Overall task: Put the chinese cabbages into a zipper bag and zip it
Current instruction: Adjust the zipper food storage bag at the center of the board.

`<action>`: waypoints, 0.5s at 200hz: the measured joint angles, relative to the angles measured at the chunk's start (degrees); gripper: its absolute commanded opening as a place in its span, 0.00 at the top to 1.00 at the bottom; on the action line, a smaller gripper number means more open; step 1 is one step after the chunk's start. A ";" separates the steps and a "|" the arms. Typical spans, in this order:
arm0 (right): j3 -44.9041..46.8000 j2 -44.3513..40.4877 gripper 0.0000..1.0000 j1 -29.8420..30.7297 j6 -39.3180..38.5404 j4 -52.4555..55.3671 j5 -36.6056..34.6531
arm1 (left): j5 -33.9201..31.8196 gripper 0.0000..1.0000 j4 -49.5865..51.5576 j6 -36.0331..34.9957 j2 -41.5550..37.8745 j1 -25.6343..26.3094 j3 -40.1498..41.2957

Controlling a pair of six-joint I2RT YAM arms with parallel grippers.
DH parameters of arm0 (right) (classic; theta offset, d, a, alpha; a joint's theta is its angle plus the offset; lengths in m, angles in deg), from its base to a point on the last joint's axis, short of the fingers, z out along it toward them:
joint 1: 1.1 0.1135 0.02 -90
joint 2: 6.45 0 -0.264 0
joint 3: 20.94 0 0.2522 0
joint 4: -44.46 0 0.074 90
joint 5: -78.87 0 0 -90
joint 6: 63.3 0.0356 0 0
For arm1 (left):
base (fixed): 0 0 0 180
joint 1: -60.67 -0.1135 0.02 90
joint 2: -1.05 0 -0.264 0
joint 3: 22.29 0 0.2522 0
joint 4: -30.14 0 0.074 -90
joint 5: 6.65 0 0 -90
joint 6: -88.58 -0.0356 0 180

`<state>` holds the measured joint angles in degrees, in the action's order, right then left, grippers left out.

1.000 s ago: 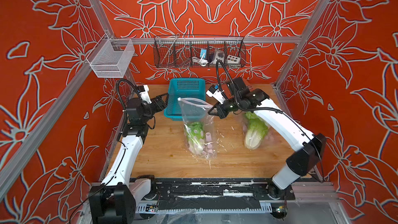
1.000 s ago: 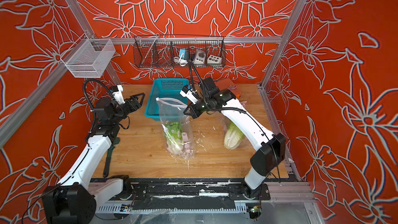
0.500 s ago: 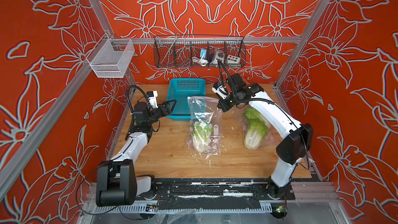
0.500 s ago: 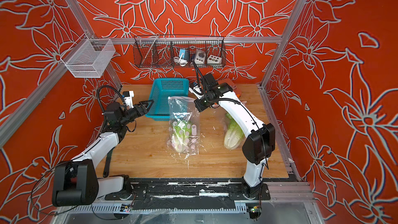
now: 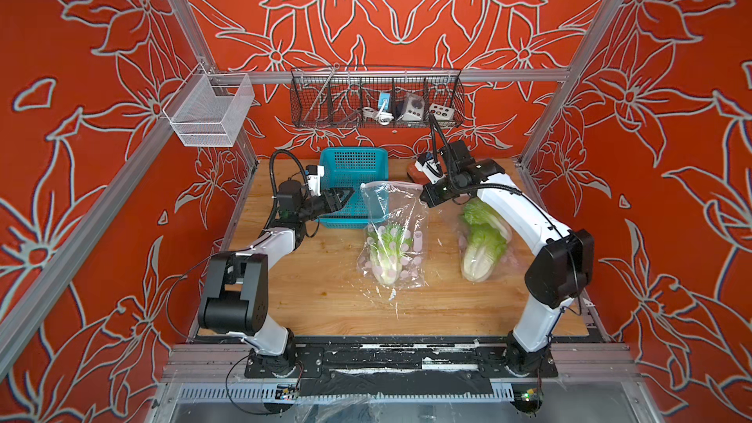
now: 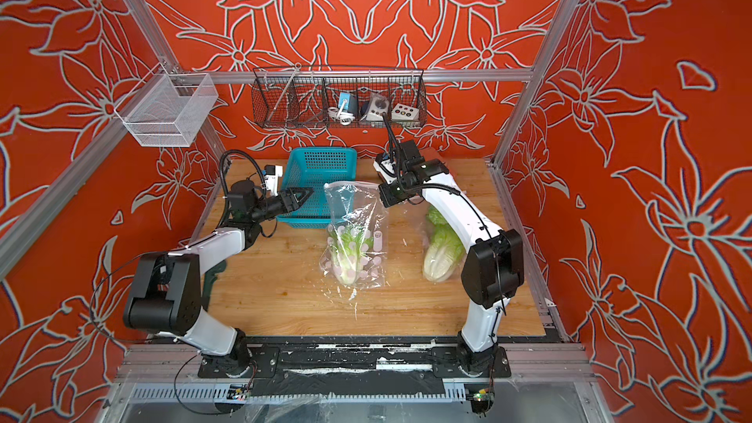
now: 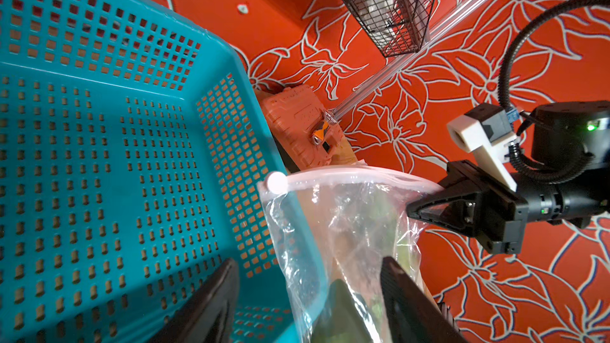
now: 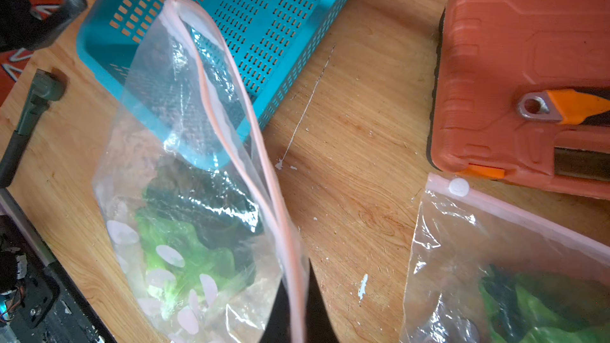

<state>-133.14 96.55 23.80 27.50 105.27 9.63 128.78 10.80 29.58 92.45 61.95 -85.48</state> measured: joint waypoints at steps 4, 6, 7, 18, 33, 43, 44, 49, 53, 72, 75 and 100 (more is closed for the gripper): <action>0.00 0.00 1.00 0.00 0.00 -0.11 0.15 | 0.07 0.32 0.00 -0.13 0.63 0.37 -0.46; 0.00 0.00 1.00 0.00 0.00 -0.15 0.24 | 0.11 0.32 0.00 -0.15 1.07 0.61 -0.72; 0.00 0.00 1.00 0.00 0.02 -0.17 0.26 | 0.13 0.32 0.02 -0.17 1.20 0.68 -0.81; 0.00 0.00 1.00 0.00 0.02 -0.44 0.42 | 0.31 0.33 -0.07 -0.31 3.08 1.62 -1.92; 0.17 0.00 1.00 -0.17 0.04 -0.57 0.66 | 0.57 0.33 -0.37 -0.28 5.53 2.62 -3.04; 0.28 0.00 1.00 -0.28 0.07 -0.63 0.83 | 0.72 0.34 -0.50 -0.26 6.95 2.95 -3.58; 0.31 0.00 1.00 -0.28 0.07 -0.63 0.85 | 0.72 0.34 -0.52 -0.28 7.08 2.97 -3.63; 0.37 0.00 1.00 -0.28 0.07 -0.68 0.92 | 0.76 0.34 -0.55 -0.26 7.74 2.99 -3.82; 0.48 0.00 1.00 -0.28 0.09 -0.74 0.96 | 0.76 0.34 -0.66 -0.22 8.28 2.97 -3.96; 0.70 0.00 1.00 -0.28 0.20 -0.94 1.22 | 0.90 0.35 -1.49 0.31 9.97 2.95 -4.11; 0.72 0.00 1.00 -0.28 0.20 -0.98 1.25 | 0.94 0.35 -1.81 0.39 10.21 2.95 -4.11; 0.76 0.00 1.00 -0.42 0.28 -1.16 1.73 | 1.51 0.34 -4.20 1.62 12.31 3.52 -4.90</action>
<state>-132.37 96.55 23.39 27.78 104.11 11.35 130.29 6.61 31.20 104.75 65.47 -90.38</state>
